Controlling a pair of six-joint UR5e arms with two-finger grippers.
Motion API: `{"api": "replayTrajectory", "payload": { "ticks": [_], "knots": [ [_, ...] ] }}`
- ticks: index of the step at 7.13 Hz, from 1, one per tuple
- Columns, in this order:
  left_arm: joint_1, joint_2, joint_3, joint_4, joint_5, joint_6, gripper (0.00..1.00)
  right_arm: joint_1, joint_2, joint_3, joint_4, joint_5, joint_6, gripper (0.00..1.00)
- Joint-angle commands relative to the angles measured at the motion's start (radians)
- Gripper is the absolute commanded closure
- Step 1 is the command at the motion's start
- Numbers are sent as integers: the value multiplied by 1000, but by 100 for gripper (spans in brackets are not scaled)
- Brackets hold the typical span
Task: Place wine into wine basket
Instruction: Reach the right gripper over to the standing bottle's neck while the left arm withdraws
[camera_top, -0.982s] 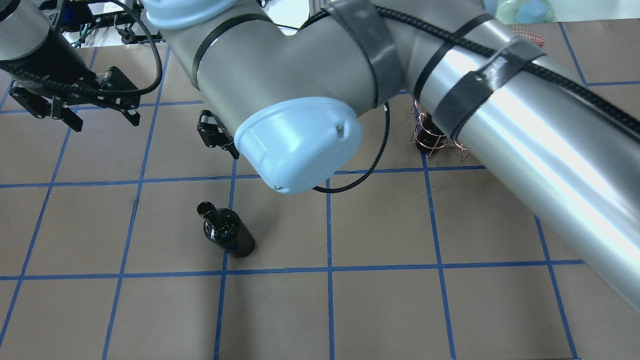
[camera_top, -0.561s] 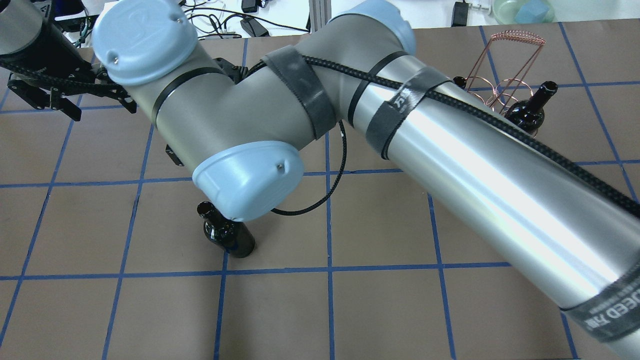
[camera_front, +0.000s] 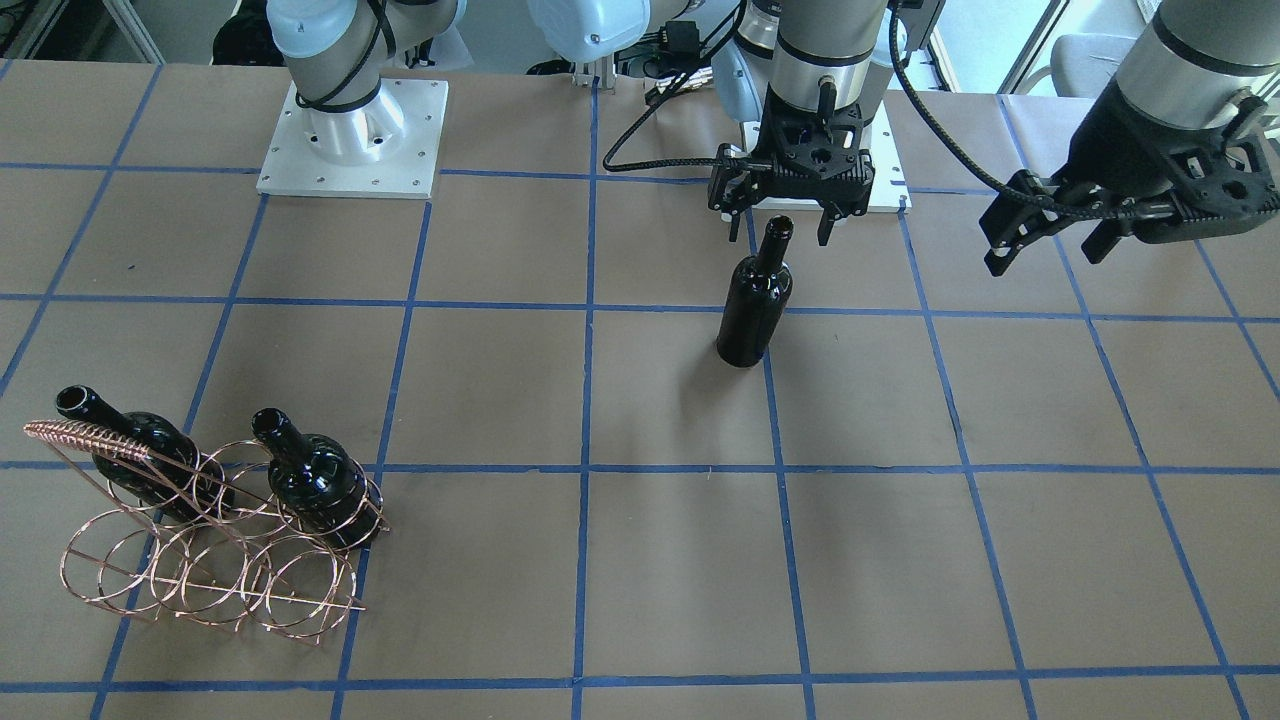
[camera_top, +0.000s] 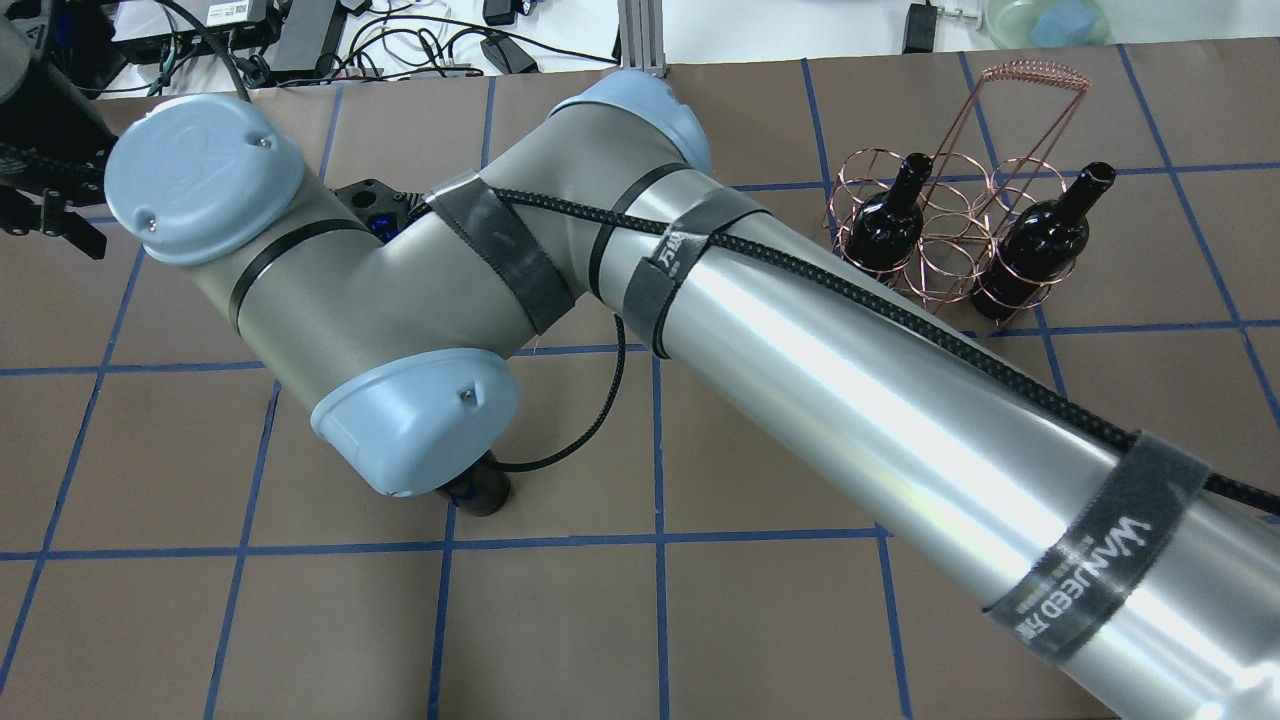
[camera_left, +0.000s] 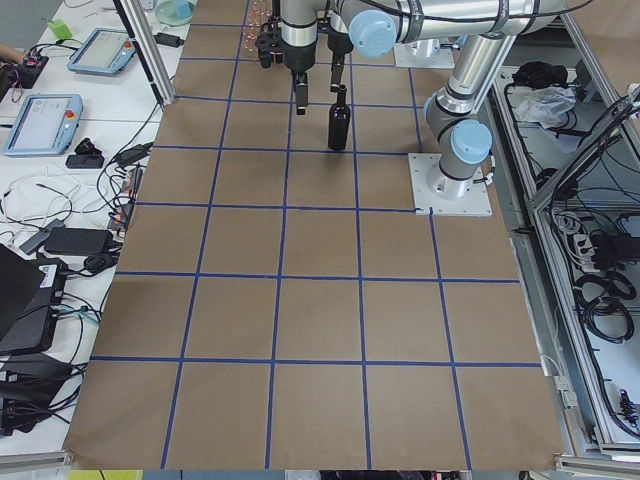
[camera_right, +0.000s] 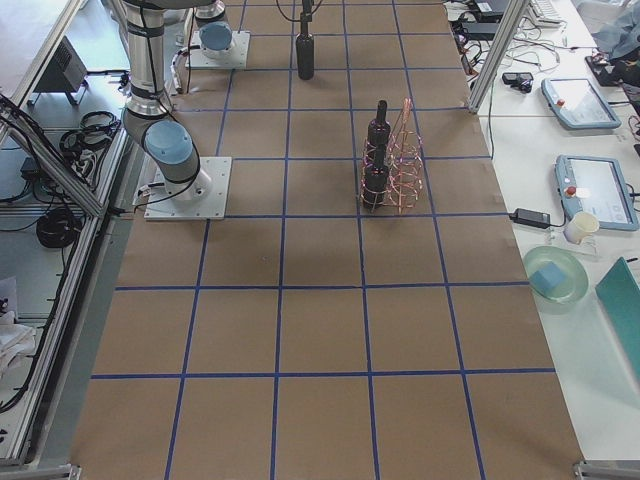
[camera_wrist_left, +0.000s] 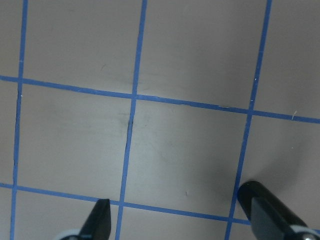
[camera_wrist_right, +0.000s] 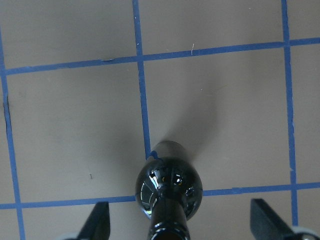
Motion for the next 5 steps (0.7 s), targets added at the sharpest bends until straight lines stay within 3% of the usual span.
{"api": "replayTrajectory", "payload": {
  "ticks": [1, 2, 4, 5],
  "knots": [
    [21, 1, -4, -41, 4, 32, 0, 4, 14, 27, -2, 5, -11, 1],
    [29, -2, -2, -90, -2, 32, 0, 4, 17, 28, -3, 7, -11, 3],
    [32, -1, 0, -89, -1, 34, 0, 4, 30, 28, -8, 11, -5, 20],
    [37, -1, 7, -89, -2, 32, 0, 4, 31, 28, -9, 55, 1, 43]
  ]
}}
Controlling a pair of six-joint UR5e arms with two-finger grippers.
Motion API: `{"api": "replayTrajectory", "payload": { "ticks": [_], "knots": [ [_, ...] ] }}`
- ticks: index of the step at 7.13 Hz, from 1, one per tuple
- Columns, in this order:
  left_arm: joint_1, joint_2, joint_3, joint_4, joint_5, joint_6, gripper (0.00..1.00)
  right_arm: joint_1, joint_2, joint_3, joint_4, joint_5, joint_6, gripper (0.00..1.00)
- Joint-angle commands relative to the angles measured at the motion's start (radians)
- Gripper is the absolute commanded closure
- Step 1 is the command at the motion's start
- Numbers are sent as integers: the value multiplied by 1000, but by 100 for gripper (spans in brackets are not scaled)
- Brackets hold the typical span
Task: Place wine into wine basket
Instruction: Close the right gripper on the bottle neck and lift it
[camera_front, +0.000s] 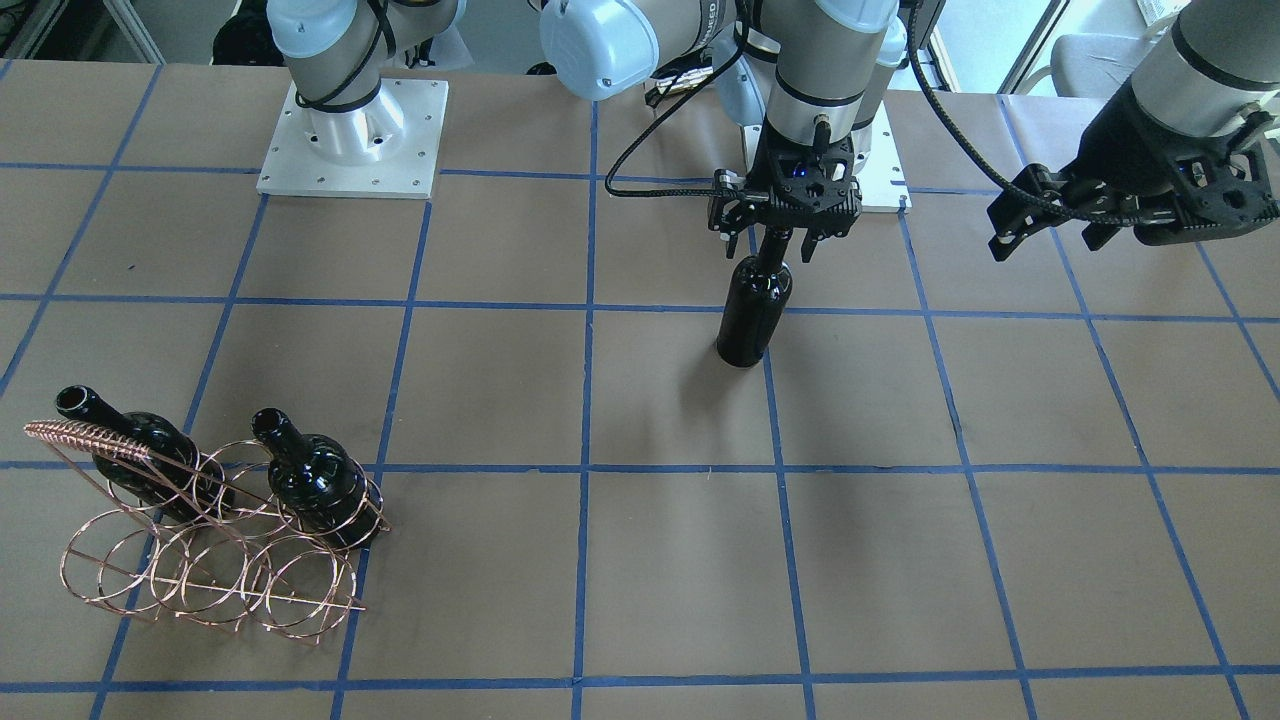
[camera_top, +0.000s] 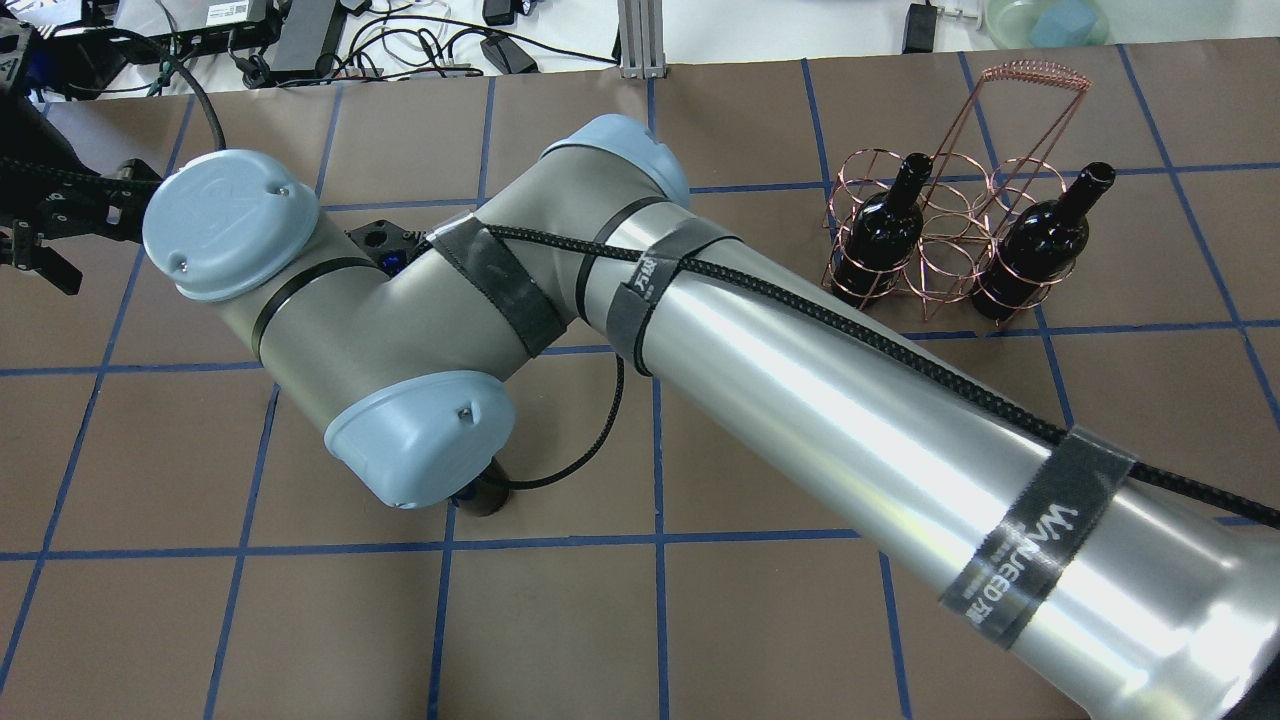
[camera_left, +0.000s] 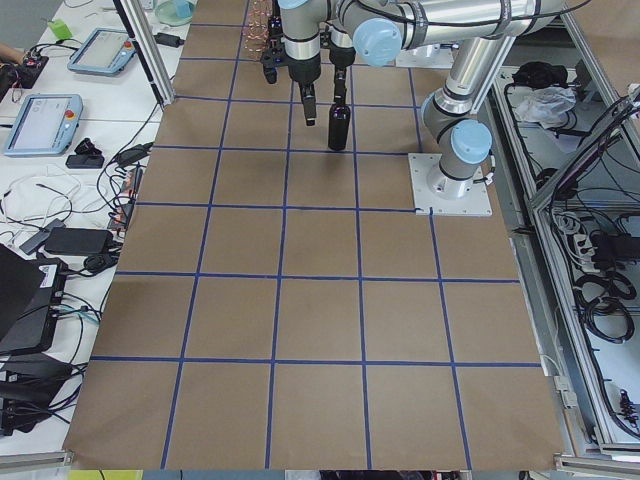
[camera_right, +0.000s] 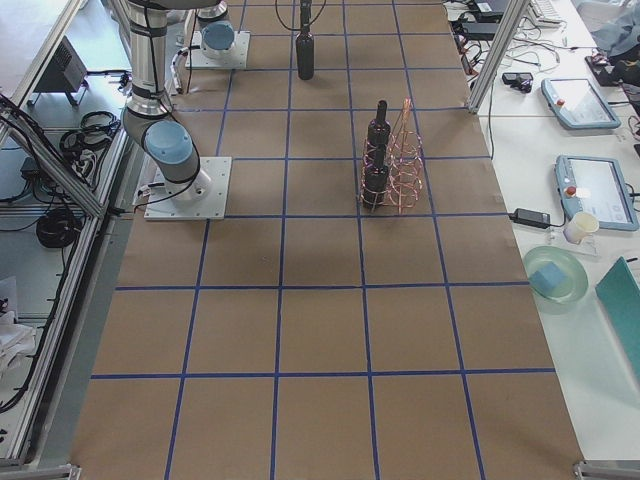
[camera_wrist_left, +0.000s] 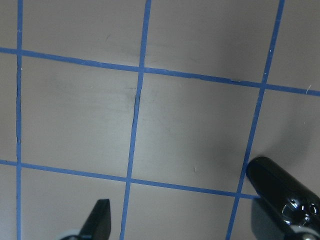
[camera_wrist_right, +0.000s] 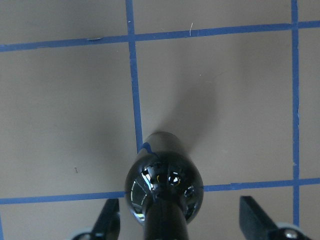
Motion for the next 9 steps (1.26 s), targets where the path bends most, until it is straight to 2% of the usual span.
{"api": "replayTrajectory", "payload": {
  "ticks": [1, 3, 4, 7, 9],
  "knots": [
    [5, 7, 13, -4, 3, 0, 0, -1, 4, 0, -3, 46, 6, 54],
    [3, 10, 24, -4, 11, 0, 0, 0, 4, 3, -1, 46, 3, 67],
    [2, 8, 24, -5, 0, -3, 0, -1, 4, 3, -1, 46, 0, 70],
    [2, 10, 24, -8, 2, -4, 0, -27, -25, 2, 9, 46, -31, 73],
    [2, 10, 23, -11, 3, -4, 0, -128, -103, 7, 101, 43, -148, 73]
  ]
}}
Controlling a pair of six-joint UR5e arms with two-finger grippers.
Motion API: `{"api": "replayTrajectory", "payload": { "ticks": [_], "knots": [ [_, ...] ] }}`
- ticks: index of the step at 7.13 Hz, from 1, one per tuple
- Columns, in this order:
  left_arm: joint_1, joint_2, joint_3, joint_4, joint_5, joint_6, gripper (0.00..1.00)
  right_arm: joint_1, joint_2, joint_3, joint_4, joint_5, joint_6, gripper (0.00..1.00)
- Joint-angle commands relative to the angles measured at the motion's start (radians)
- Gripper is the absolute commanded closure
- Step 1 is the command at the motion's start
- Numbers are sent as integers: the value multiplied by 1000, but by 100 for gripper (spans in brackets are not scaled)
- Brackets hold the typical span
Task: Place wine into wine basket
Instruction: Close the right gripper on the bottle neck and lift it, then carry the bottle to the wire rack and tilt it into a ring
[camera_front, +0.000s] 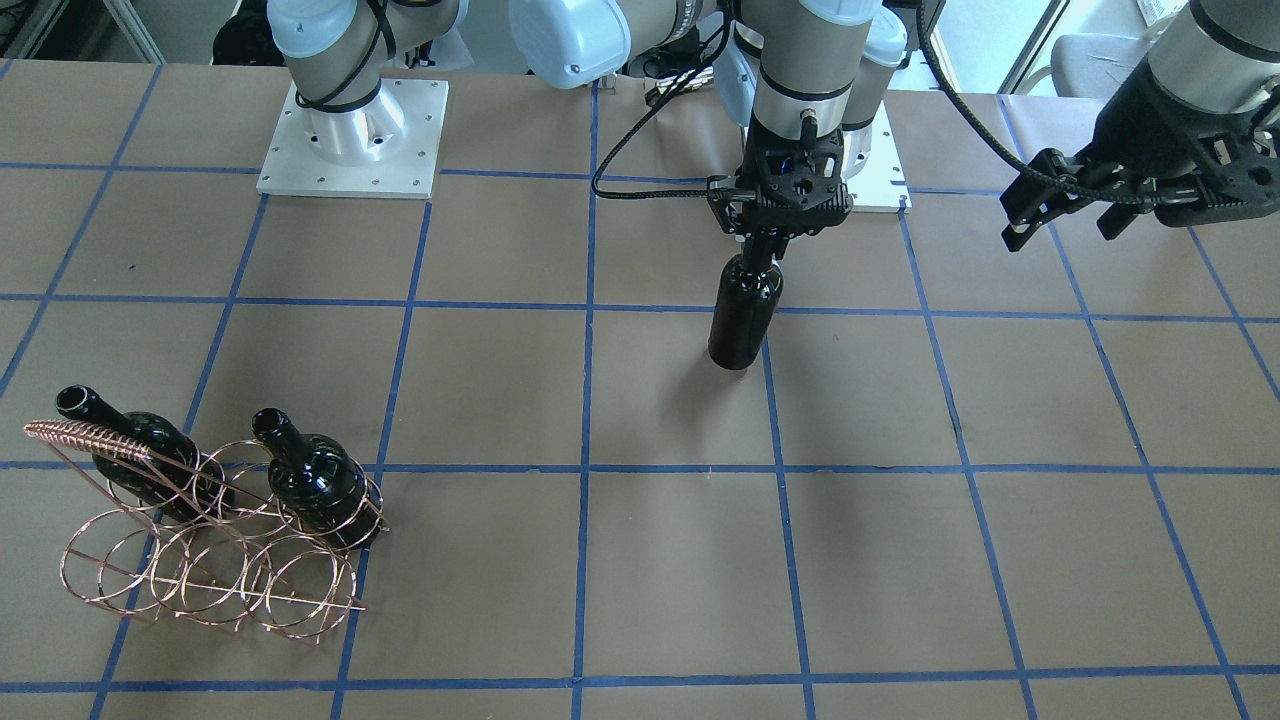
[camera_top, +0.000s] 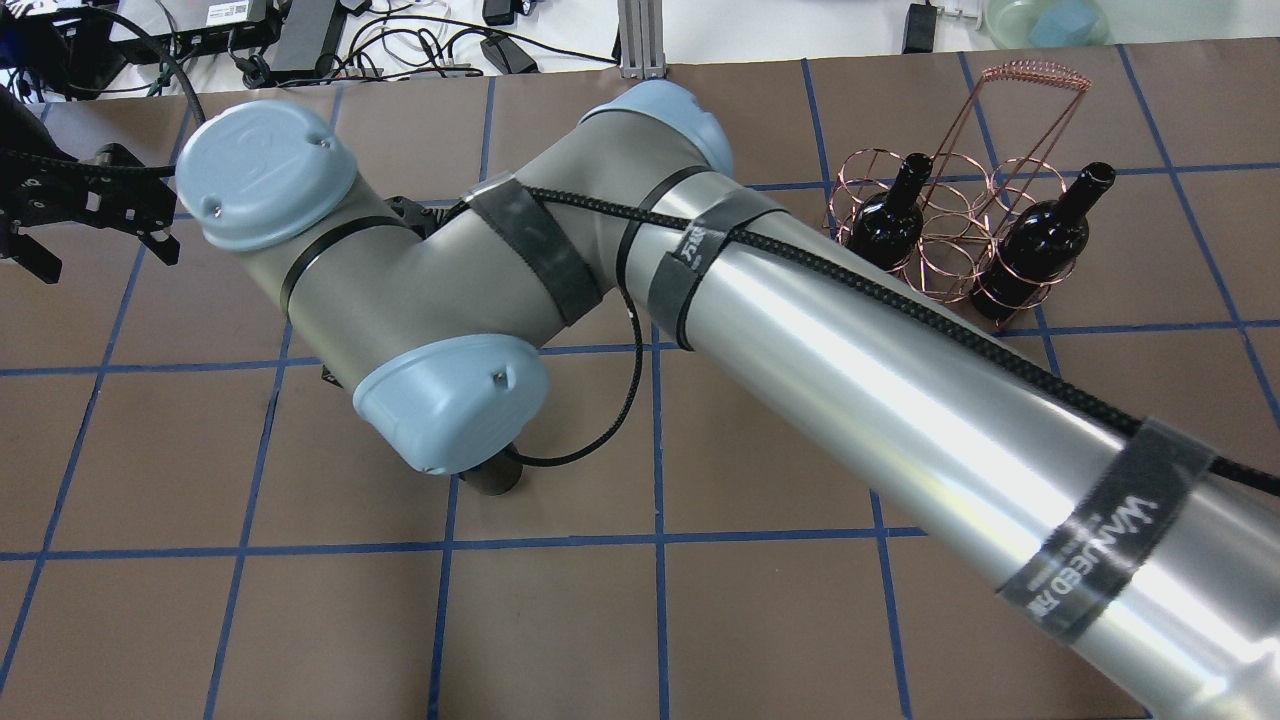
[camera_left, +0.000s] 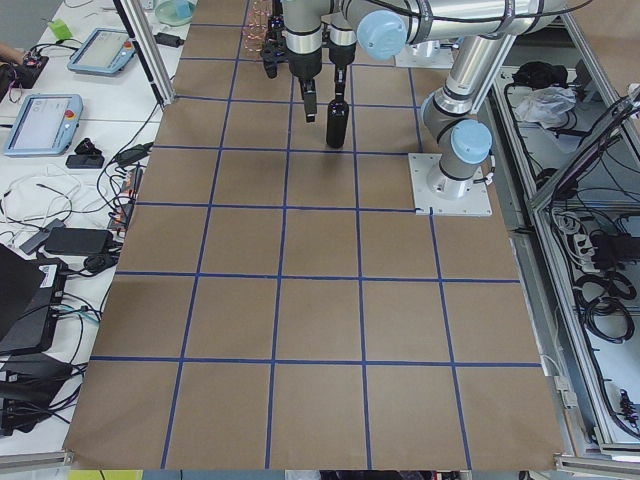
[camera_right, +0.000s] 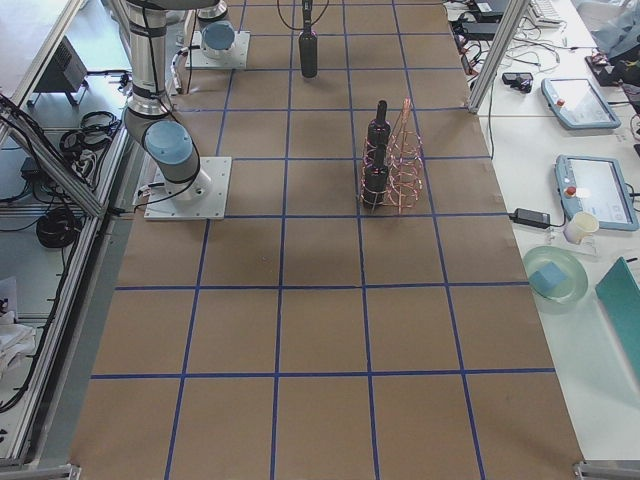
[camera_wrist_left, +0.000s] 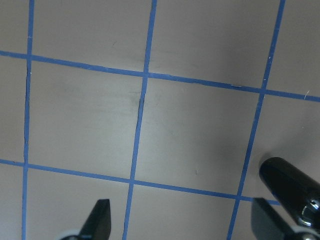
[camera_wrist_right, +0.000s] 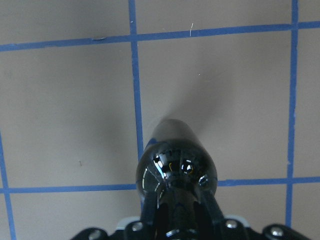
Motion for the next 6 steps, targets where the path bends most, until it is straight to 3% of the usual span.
{"api": "replayTrajectory", "payload": {
  "ticks": [1, 5, 6],
  "knots": [
    [0, 2, -1, -2, 0, 0, 0, -149, -102, 16, 138, 0, -201, 73],
    [-19, 12, -2, -2, -45, -2, 0, -565, -237, 77, 255, -19, -754, 73],
    [-19, 12, -2, -3, -43, -2, 0, -647, -237, 77, 250, -73, -887, 73]
  ]
}}
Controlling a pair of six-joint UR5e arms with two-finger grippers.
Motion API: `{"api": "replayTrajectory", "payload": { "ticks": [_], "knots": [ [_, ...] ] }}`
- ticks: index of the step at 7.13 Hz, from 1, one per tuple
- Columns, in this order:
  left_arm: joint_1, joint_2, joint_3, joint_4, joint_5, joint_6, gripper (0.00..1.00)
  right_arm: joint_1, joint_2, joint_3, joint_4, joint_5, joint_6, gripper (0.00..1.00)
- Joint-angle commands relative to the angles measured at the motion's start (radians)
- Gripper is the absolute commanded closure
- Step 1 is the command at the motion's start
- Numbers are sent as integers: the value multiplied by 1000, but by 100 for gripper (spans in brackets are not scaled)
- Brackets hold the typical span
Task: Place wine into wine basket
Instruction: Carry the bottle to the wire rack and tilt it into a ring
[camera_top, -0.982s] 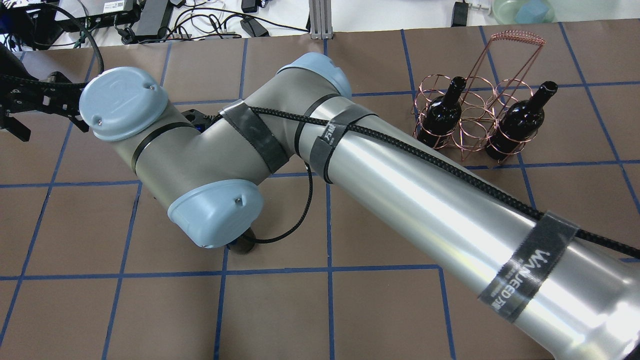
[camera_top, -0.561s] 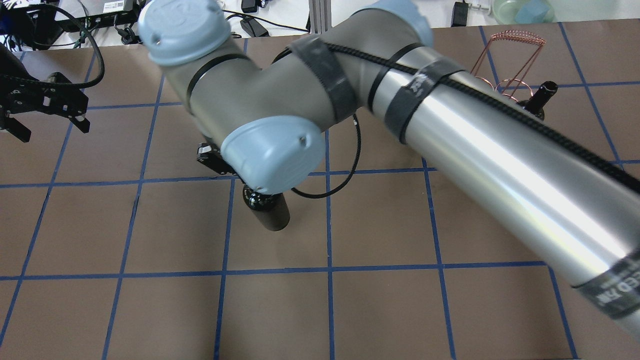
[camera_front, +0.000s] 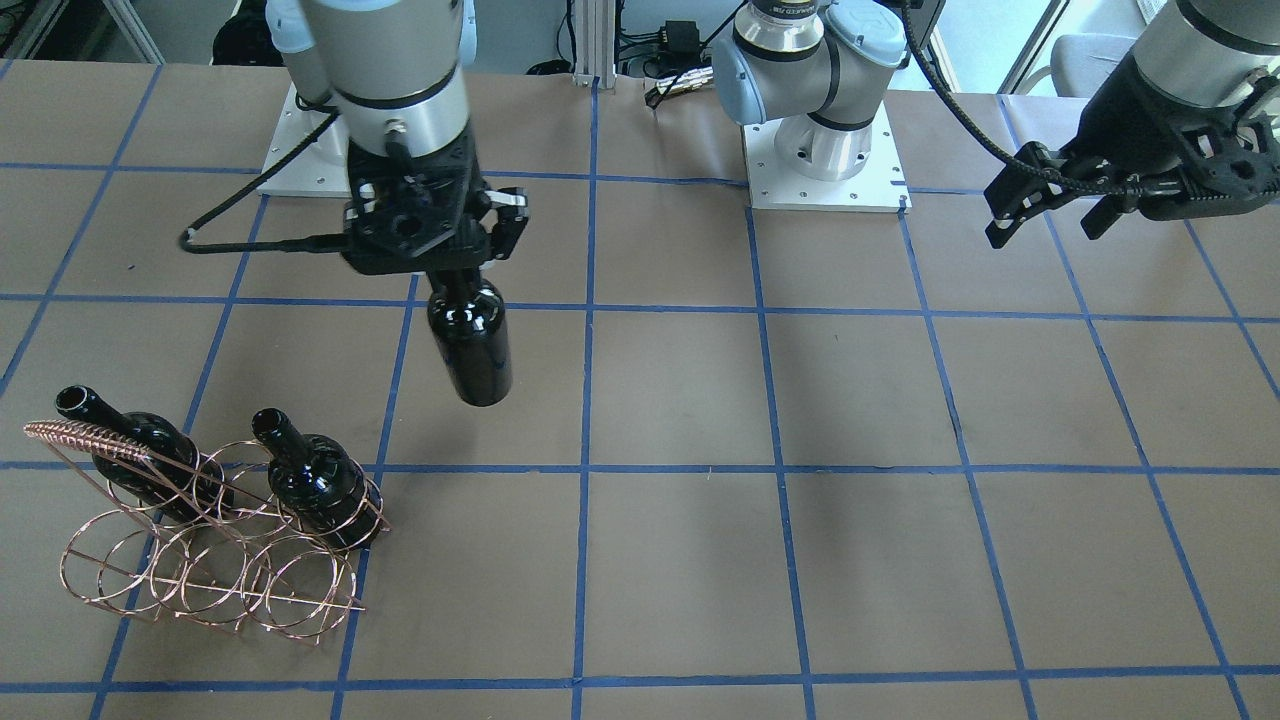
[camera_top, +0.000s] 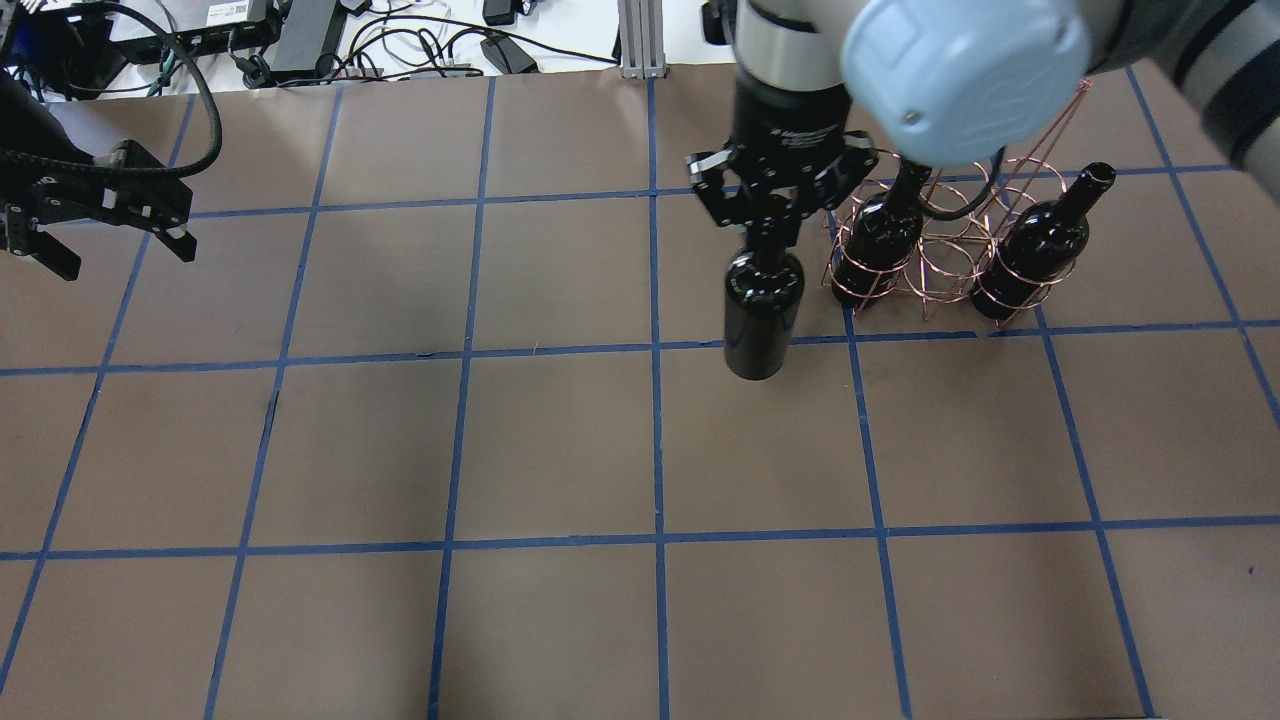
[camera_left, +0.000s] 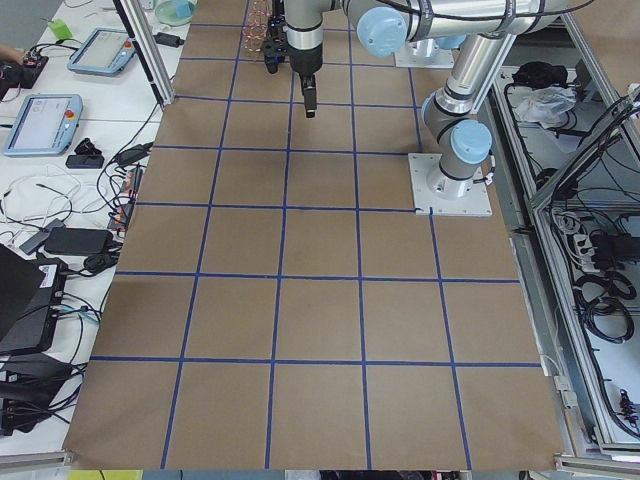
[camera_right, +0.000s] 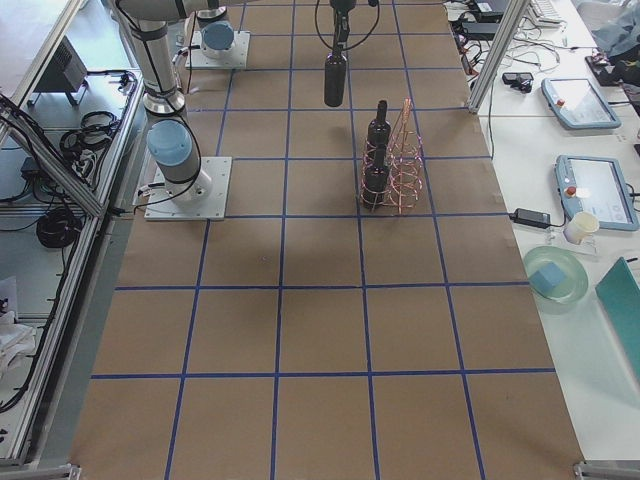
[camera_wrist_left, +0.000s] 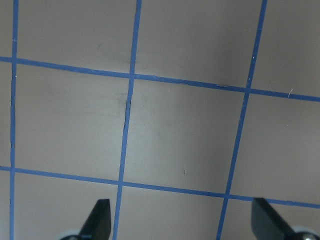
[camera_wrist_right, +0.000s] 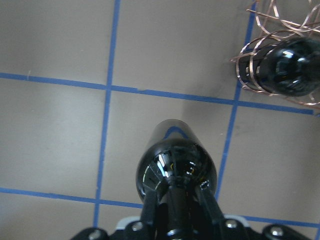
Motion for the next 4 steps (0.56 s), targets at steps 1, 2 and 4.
{"api": "replayTrajectory", "payload": {
  "ticks": [1, 2, 4],
  "knots": [
    [-1, 4, 0, 0, -8, -1, 0, -174, -9, 1, 7, -48, -282, 73],
    [-2, 5, 0, 0, -20, -10, 0, -248, -8, 1, 4, -36, -371, 74],
    [-75, 17, -2, 2, -21, -16, 0, -328, -11, -5, 1, -33, -434, 73]
  ]
}}
